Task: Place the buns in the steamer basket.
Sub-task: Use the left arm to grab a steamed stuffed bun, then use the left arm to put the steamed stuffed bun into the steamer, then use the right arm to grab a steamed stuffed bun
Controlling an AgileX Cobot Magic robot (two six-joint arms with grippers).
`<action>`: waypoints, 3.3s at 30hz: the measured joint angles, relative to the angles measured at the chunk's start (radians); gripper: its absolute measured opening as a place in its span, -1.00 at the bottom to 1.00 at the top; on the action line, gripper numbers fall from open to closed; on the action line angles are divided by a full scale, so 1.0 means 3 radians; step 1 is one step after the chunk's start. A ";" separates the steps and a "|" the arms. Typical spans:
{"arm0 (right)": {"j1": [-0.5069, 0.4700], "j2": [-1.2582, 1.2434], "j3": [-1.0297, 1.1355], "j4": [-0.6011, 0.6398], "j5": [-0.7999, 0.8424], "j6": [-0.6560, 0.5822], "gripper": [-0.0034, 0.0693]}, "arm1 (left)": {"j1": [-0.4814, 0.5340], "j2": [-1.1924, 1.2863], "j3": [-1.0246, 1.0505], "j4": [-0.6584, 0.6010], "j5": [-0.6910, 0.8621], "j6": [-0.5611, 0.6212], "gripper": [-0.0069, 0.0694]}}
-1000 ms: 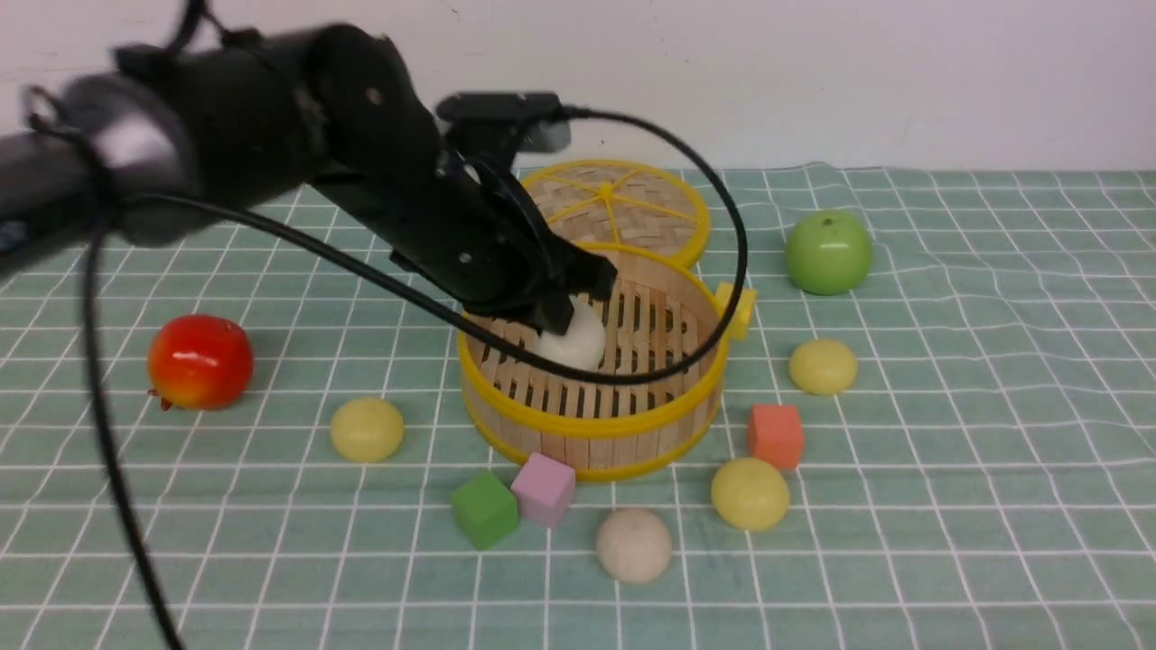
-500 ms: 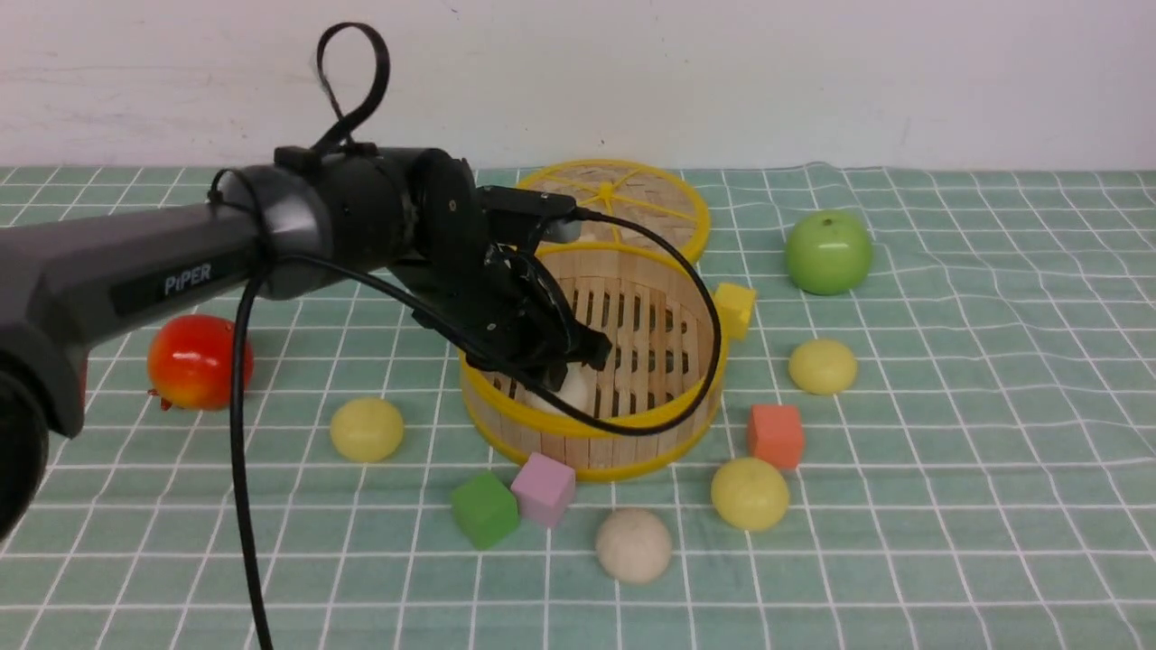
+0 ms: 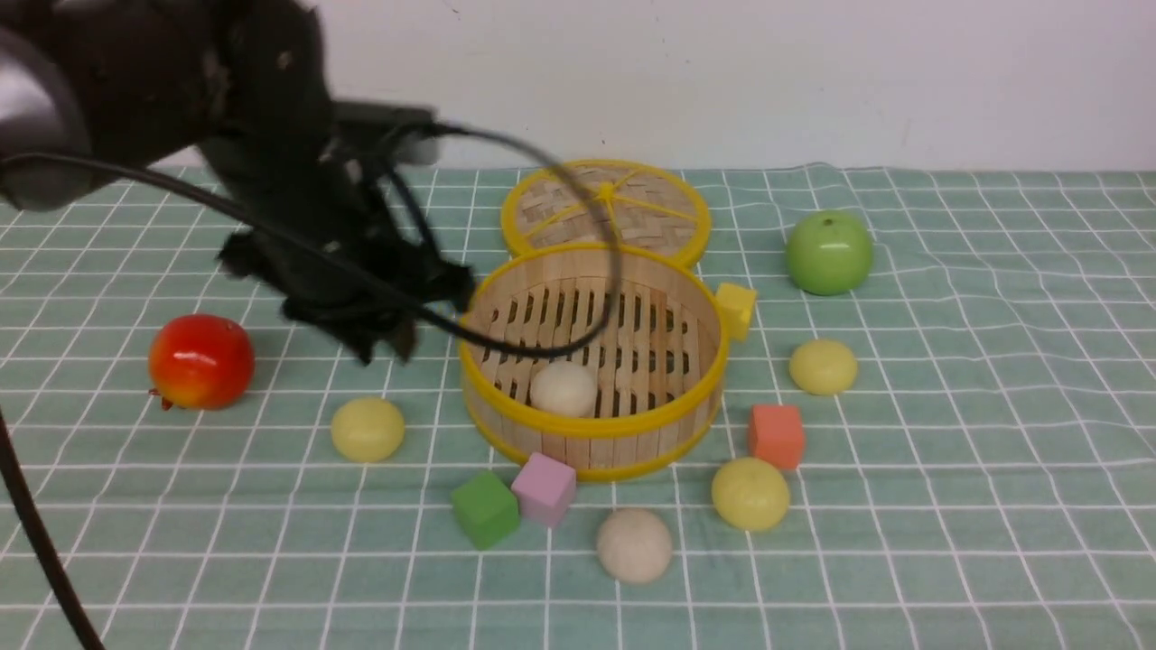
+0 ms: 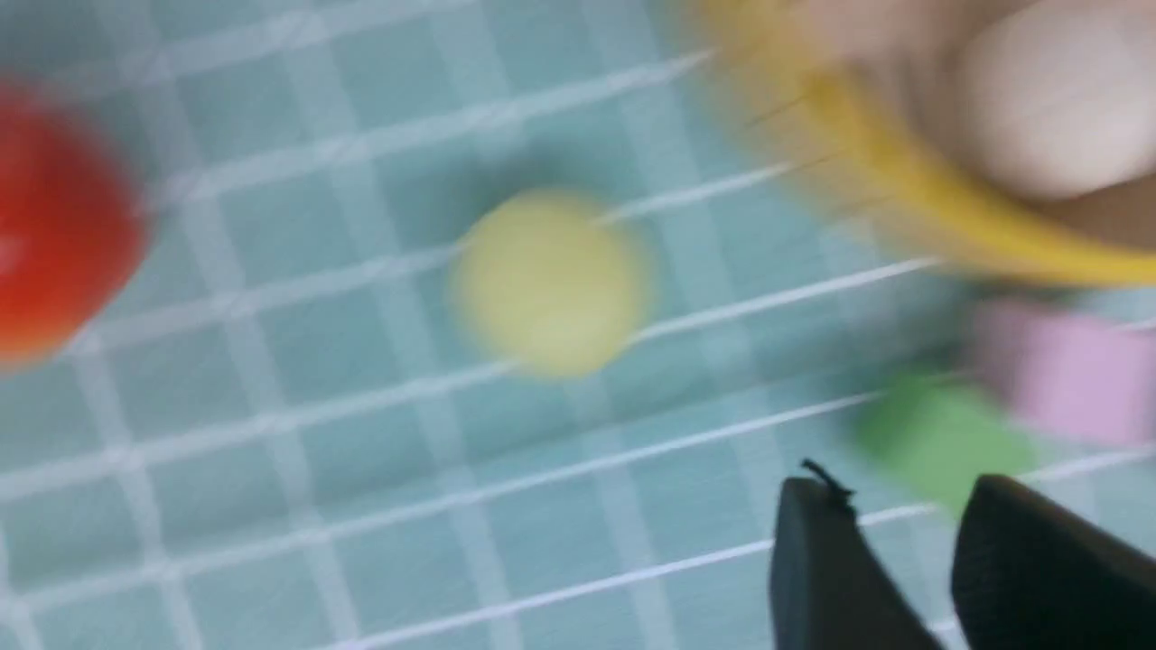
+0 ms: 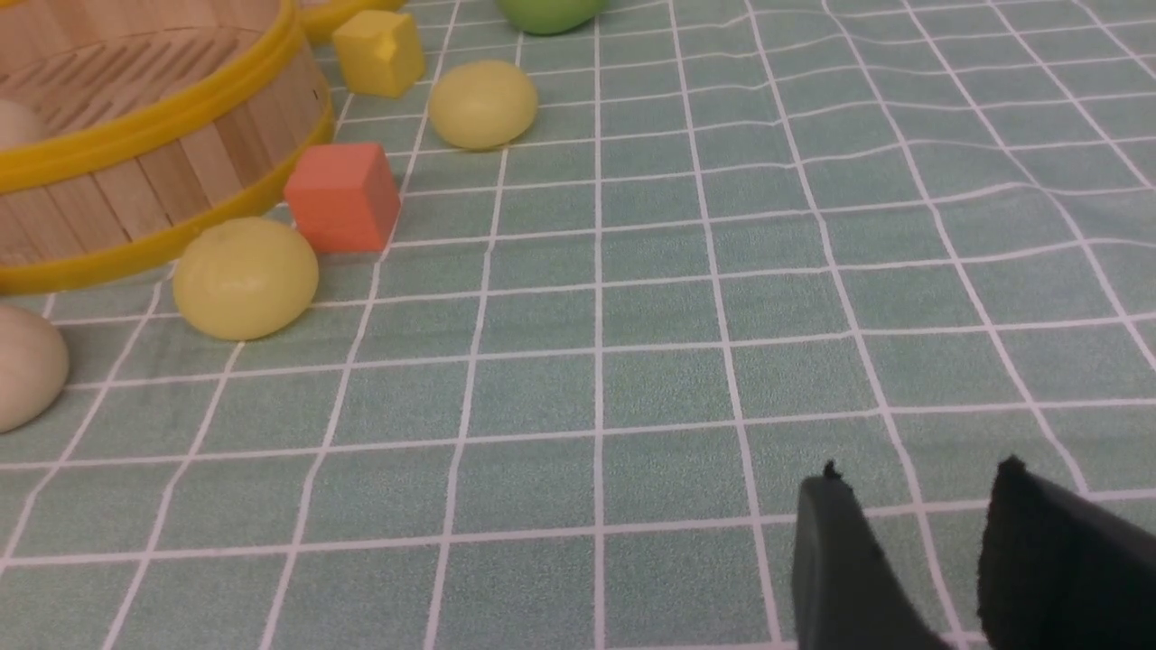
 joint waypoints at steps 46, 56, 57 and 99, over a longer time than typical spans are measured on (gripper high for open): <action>0.0000 0.0000 0.0000 0.0000 0.0000 0.0000 -0.25 | 0.0052 0.0321 0.0175 0.0254 -0.0849 0.0274 -0.85; 0.0000 0.0000 0.0000 0.0000 0.0000 0.0000 -0.25 | -0.0274 0.0422 -0.0226 -0.0439 -0.1368 0.0925 -0.85; 0.0000 0.0000 0.0000 0.0000 0.0000 0.0000 -0.25 | -0.0268 0.0498 -0.0290 -0.0439 -0.1364 0.0935 -0.85; 0.0000 0.0000 0.0000 0.0000 0.0000 0.0000 -0.25 | -0.1029 0.0022 -0.0450 -0.0149 -0.0263 0.0138 -0.49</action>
